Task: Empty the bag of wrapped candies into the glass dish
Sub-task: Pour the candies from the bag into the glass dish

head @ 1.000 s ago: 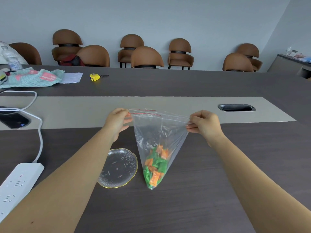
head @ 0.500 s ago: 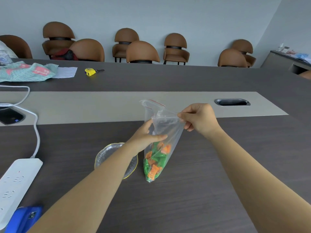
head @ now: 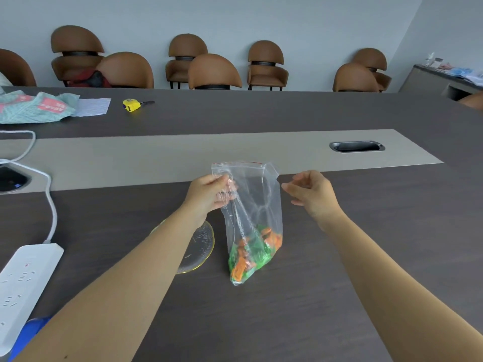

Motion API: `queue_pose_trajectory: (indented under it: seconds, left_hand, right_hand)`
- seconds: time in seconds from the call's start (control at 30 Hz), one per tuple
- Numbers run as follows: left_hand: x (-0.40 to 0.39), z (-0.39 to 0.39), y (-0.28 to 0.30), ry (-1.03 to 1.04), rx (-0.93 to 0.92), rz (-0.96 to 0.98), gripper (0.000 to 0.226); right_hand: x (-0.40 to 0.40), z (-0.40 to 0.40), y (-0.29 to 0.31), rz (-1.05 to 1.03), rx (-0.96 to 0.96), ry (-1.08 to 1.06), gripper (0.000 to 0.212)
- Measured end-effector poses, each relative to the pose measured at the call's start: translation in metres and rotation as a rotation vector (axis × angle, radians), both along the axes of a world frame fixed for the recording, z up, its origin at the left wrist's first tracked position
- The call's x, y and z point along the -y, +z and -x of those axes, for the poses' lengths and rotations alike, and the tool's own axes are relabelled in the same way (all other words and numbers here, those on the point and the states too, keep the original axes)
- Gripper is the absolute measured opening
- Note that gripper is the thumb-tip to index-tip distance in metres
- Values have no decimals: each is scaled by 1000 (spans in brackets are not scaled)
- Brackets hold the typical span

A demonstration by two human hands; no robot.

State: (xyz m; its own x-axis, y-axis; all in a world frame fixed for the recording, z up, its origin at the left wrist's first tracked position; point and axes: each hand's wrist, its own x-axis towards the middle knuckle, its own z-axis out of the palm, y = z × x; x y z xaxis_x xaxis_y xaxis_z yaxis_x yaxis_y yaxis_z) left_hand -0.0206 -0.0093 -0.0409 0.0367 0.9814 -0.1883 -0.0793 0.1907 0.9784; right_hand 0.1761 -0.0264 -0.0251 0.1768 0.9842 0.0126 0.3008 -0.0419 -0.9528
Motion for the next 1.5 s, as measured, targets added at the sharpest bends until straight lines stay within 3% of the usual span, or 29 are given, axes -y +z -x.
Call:
queue_pose_trajectory:
  seconds: [0.1,0.17,0.23,0.33,0.4,0.53,0.77,0.87,0.97,1.1,1.3,1.5]
  left_hand:
    - [0,6,-2,-14,6,26,11]
    - [0,9,-4,-40,-8,29,13]
    - [0,11,-6,-48,-18,33,13]
    - [2,14,-13,-21,-12,46,11]
    - [6,14,-24,-43,-67,71,6]
    - [17,6,-48,-109,-151,166,21]
    - [25,21,-44,5,50,325,39]
    - [35,40,-41,27,-27,380,41]
    - [46,59,-44,66,-116,417,37]
    - [60,90,-62,135,-104,524,36]
    - [56,114,-95,270,-106,582,31]
    - [45,109,-103,242,-14,660,16]
  right_hand:
    - [-9,3,-19,121,68,28,62]
    - [-15,8,-26,195,34,104,75]
    - [-22,12,-33,236,25,165,67]
    - [-27,18,-35,201,48,200,17]
    - [-29,20,-35,143,83,202,10]
    - [-29,21,-35,64,135,200,28]
    - [-22,27,-30,50,164,247,38]
    - [-17,45,-31,69,162,302,43]
    - [-13,66,-44,144,160,327,45]
    - [-5,98,-65,260,127,342,44]
    - [7,116,-76,459,-120,425,27]
    - [31,98,-101,571,126,631,50]
